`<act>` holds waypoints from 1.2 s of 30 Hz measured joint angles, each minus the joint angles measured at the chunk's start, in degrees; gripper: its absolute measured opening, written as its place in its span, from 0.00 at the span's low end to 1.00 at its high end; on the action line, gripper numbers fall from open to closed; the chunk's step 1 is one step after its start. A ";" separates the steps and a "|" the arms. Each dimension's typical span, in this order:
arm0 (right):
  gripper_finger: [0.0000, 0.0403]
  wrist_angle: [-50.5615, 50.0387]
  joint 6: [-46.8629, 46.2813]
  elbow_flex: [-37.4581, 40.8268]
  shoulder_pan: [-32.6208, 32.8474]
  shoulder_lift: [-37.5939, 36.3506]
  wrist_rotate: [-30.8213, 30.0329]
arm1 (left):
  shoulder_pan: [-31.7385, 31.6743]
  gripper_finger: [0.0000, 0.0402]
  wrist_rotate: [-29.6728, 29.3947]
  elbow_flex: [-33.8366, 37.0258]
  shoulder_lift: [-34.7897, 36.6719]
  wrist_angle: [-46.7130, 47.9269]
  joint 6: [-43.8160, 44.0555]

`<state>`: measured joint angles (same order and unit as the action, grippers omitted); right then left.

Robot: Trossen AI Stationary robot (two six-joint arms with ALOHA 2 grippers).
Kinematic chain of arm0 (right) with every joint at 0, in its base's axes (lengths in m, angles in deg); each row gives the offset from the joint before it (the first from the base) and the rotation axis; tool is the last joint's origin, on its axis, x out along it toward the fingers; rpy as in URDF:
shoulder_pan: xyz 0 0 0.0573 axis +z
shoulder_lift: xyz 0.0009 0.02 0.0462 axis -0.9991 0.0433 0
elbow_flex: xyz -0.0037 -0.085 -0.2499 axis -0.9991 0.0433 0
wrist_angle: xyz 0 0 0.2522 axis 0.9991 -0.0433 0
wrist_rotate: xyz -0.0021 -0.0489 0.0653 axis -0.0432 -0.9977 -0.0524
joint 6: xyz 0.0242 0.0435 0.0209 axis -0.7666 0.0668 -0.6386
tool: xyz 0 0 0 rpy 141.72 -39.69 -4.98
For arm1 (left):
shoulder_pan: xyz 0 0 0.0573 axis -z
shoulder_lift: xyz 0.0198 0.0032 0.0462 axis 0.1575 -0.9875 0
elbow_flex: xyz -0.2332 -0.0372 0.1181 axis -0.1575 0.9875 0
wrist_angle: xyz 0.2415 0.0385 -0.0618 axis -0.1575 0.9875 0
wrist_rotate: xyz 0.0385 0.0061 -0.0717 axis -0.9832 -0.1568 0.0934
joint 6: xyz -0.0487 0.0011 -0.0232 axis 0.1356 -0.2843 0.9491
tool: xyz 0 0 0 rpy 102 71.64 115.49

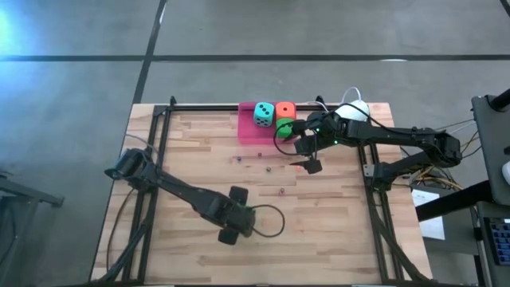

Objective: Pick & Place Dice
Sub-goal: Put the large green dice into the the pink bin

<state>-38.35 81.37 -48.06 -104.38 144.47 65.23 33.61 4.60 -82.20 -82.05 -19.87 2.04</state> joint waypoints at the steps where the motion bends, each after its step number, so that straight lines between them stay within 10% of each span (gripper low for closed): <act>1: 0.99 0.00 0.04 0.00 0.00 0.00 0.01 | -0.01 0.94 0.00 0.01 0.00 -0.38 0.03; 20: 0.99 0.00 0.05 0.02 0.02 0.00 0.00 | -0.08 0.81 2.25 1.66 0.37 -3.11 2.35; 36: 0.99 0.00 -0.04 0.02 0.02 0.00 0.00 | -2.64 0.81 -12.30 1.29 6.53 -1.82 3.03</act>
<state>-38.35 81.33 -48.04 -104.37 144.47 65.23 30.96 -7.70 -80.91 -75.52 -21.69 5.07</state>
